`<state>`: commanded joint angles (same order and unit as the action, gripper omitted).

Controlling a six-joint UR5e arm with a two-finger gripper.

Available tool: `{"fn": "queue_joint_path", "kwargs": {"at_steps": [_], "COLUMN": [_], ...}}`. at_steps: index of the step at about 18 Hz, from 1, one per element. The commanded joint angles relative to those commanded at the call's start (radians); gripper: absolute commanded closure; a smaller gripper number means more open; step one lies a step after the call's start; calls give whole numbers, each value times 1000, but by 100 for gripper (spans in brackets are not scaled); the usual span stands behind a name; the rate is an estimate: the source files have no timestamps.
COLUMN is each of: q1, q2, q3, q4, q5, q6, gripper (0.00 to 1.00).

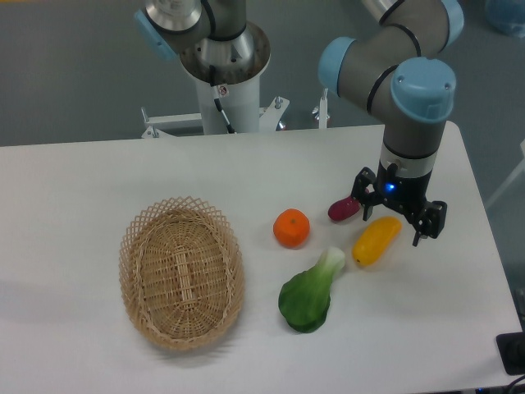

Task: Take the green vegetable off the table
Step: 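Move the open gripper over toward the green bok choy stem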

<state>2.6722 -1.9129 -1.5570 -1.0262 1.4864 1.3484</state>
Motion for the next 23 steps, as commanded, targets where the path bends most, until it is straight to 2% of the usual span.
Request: {"fn": "queue_joint_path", "kwargs": {"at_steps": [10,13,18,23], "q1": [-11,-17,-37,-51], "q2": [-6,-28,-67,-84], "q3": [-47,-58,-109,-147], "q4": [8,12,106,109], "q5": [-2,0,24,32], "q6": [-17,-17,-20,-64], "gripper": [0,0,0,0]}}
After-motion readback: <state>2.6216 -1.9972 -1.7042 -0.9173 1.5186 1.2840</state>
